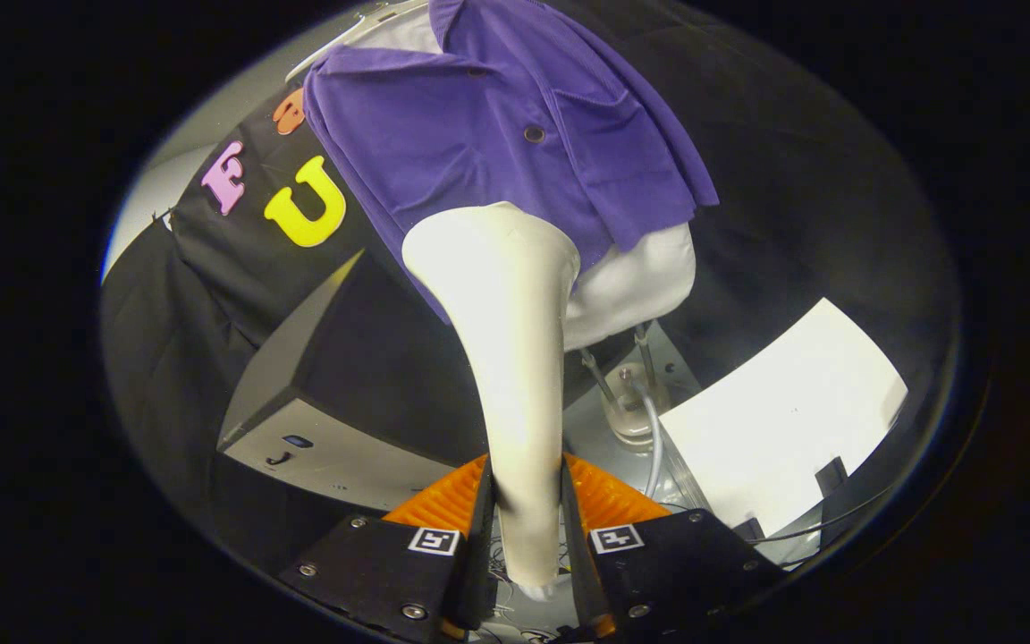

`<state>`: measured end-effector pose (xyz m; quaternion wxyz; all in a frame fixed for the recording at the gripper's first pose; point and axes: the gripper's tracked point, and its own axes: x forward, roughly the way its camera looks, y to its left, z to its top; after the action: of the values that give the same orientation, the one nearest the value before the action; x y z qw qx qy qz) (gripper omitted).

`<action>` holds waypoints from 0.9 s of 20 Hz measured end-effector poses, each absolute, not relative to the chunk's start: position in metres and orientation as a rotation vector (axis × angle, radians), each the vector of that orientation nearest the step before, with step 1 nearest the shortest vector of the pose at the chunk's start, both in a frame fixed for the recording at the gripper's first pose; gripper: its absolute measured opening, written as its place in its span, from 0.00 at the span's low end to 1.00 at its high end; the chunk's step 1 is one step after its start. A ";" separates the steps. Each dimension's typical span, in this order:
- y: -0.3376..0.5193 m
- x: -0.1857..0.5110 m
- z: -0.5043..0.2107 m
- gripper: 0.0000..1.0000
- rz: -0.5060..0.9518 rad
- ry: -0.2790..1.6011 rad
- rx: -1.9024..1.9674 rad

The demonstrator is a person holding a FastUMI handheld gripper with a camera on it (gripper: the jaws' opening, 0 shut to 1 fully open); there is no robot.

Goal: Iron the clothes twice with a garment steamer, once on the left side and once on the right side.

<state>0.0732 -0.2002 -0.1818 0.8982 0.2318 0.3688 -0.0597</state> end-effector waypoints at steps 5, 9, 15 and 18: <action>-0.214 0.076 -0.061 0.39 -0.079 0.568 0.439; -0.227 0.085 0.019 0.39 -0.069 0.416 0.409; -0.236 0.103 0.090 0.38 -0.034 0.267 0.394; -0.240 0.126 0.114 0.38 -0.037 0.204 0.399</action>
<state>0.1262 -0.2401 0.1143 0.9748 0.1978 0.1013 -0.0182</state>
